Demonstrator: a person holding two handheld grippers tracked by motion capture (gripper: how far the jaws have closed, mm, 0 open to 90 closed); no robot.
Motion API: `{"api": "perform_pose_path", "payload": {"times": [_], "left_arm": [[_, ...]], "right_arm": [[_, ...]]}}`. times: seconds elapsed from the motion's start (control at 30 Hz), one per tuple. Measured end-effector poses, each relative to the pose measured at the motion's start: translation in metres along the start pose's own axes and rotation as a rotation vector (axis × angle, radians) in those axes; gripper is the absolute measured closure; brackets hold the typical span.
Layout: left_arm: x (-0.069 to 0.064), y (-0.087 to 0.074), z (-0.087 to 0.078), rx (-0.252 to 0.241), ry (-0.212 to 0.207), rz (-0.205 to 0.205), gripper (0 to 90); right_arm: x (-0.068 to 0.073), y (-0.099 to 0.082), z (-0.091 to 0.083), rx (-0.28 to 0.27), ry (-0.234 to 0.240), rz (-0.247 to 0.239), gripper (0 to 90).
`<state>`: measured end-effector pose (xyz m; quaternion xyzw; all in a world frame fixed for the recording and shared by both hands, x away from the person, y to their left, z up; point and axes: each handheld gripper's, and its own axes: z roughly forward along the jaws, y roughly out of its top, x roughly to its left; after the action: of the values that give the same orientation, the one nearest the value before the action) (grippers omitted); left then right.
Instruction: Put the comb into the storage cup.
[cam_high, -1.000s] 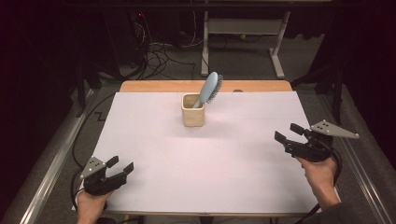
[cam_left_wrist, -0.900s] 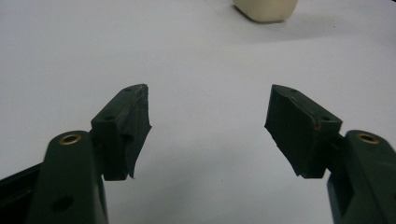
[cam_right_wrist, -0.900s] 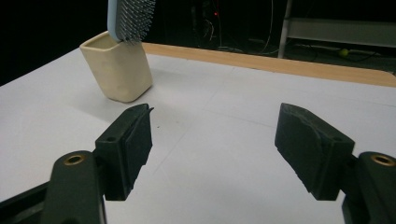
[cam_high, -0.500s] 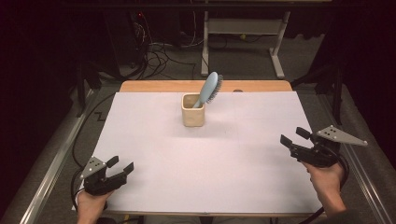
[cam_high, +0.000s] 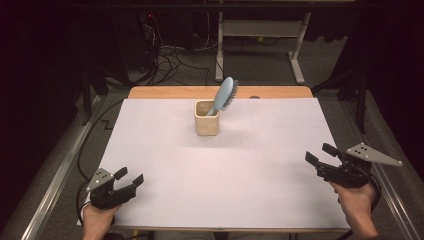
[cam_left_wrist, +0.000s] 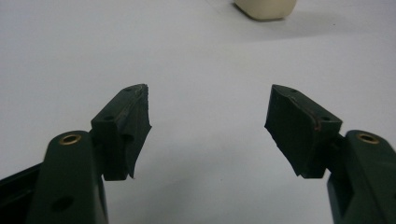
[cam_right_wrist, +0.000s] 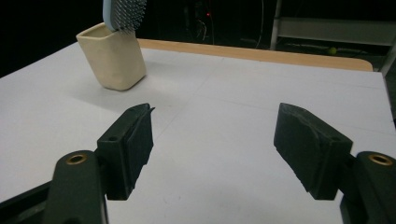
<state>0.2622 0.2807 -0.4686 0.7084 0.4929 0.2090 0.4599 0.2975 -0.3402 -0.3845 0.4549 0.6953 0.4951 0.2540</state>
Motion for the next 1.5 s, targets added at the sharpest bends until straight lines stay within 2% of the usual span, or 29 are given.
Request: {"api": "perform_pose_path", "payload": {"times": [0.1, 0.4, 0.77, 1.5], "left_arm": [[0.000, 0.000, 0.000, -0.001, 0.000, -0.001, 31.2], [0.000, 0.000, 0.000, -0.001, 0.001, -0.002, 31.2], [0.000, 0.000, 0.000, -0.002, 0.001, -0.002, 31.2], [0.000, 0.001, -0.002, -0.014, -0.001, -0.003, 31.2]], "right_arm": [[-0.001, -0.003, -0.002, 0.004, 0.014, 0.013, 27.6], [0.000, -0.015, -0.008, -0.012, 0.010, 0.033, 27.3], [0.004, -0.026, -0.011, -0.016, -0.005, 0.019, 25.6], [0.002, -0.042, -0.014, -0.004, -0.005, 0.051, 25.0]]}}
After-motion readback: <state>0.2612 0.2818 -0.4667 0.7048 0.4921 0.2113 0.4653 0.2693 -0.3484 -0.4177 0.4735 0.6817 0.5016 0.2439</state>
